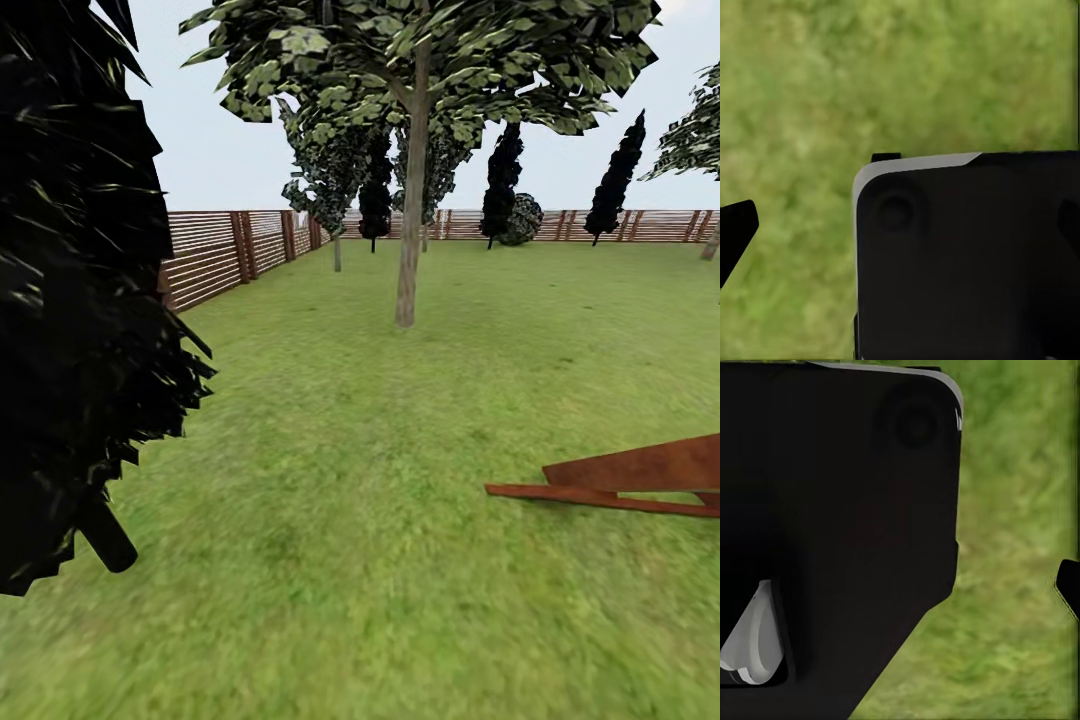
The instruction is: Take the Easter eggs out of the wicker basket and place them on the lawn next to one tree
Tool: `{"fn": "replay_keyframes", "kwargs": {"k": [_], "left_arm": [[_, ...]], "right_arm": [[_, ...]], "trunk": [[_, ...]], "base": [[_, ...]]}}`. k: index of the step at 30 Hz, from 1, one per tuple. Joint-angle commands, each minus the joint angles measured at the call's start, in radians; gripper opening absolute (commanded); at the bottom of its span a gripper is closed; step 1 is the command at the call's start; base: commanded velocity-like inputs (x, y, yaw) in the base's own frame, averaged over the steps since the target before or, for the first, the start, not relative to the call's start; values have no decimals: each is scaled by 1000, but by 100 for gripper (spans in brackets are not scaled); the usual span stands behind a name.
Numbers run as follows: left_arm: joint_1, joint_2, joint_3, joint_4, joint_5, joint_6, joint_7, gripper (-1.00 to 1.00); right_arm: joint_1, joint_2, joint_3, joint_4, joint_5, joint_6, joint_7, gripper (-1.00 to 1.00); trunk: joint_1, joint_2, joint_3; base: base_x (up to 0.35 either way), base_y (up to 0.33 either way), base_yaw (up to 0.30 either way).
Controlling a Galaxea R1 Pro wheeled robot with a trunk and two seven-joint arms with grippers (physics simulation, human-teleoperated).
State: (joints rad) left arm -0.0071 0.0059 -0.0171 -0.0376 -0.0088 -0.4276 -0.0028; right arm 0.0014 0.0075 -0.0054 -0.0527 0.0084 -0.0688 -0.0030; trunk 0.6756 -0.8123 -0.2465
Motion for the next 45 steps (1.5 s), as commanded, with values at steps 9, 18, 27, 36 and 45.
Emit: {"fn": "replay_keyframes", "kwargs": {"k": [9,18,27,36,45], "left_arm": [[-1,0,-1,1,-1,-3,0,100],[-1,0,-1,1,-1,-3,0,100],[-1,0,-1,1,-1,-4,0,100],[-1,1,-1,1,-1,-3,0,100],[-1,1,-1,1,0,-3,0,100]], "right_arm": [[0,0,-1,-1,1,-2,0,100],[0,0,-1,-1,1,-2,0,100],[0,0,-1,-1,1,-2,0,100],[0,0,-1,-1,1,-2,0,100],[0,0,-1,-1,1,-2,0,100]], "trunk": [[1,-1,-1],[1,-1,-1],[1,-1,-1],[1,-1,-1],[1,-1,-1]], "base": [[227,-151,0],[222,-70,0],[222,-4,0],[222,0,0],[221,0,0]]}}
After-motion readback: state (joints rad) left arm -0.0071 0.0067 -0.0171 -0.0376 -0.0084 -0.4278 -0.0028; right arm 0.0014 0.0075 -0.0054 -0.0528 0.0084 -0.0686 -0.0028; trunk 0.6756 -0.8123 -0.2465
